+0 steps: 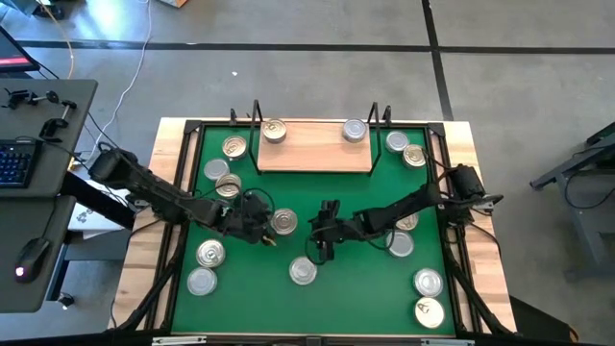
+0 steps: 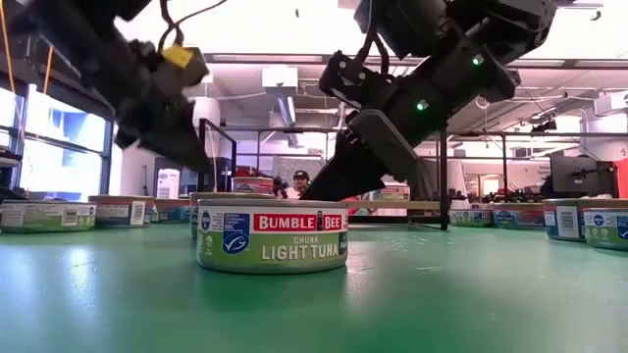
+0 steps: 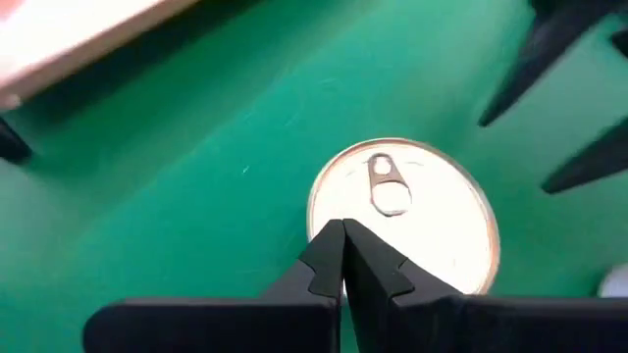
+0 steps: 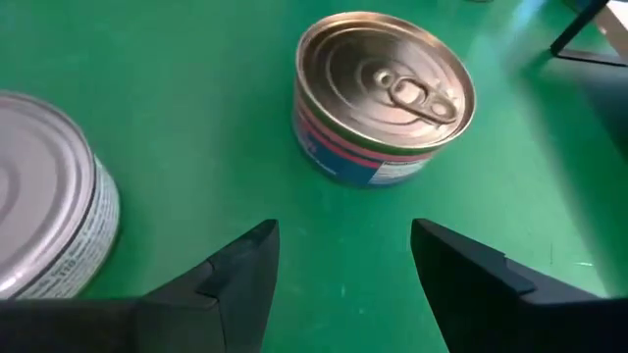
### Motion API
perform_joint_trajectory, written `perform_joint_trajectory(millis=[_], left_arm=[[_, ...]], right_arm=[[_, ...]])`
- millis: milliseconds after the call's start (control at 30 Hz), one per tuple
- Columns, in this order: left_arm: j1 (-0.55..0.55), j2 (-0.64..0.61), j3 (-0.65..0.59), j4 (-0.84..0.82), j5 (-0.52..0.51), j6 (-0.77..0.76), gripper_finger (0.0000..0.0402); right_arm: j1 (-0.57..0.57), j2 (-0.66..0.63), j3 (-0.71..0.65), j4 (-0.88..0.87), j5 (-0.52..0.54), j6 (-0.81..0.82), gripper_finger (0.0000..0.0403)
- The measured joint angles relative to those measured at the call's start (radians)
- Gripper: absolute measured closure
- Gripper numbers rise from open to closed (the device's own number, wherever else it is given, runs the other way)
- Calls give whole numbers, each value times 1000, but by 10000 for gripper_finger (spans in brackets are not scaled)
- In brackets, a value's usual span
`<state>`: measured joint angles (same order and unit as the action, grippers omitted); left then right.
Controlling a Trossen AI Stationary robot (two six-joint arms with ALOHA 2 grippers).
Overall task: Stack canned seafood by type on shelf
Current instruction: Put the blue pink tuna can on the shelf
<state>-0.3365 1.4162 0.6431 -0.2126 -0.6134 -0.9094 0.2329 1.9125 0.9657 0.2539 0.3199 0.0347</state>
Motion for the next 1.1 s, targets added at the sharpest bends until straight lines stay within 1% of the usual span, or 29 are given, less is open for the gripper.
perform_joint_trajectory(millis=[133, 233, 300, 500, 700, 833, 967, 1100], left_arm=[[1, 0, -86, 165, 42, -4, 401], [-5, -1, -143, 302, 43, 6, 401], [-2, -1, -173, 362, 43, 12, 401], [-5, -3, -216, 382, 36, -37, 401], [-54, -3, -222, 366, 25, -62, 401], [-92, -3, -222, 319, -8, -103, 401], [-117, -3, -223, 312, -27, -110, 401], [-125, -2, -224, 313, -29, -110, 401]], right_arm=[[1, 0, 0, 0, -2, -2, 176], [3, 0, 0, -1, -3, -7, 176], [3, 0, 0, 0, -2, -7, 176], [3, 0, 0, -1, -2, 10, 176], [4, 0, 0, -1, -16, 14, 176], [12, 0, 0, 9, -35, 13, 176], [25, 0, 0, 42, -36, 4, 176], [32, 0, 0, 92, -36, -45, 176]])
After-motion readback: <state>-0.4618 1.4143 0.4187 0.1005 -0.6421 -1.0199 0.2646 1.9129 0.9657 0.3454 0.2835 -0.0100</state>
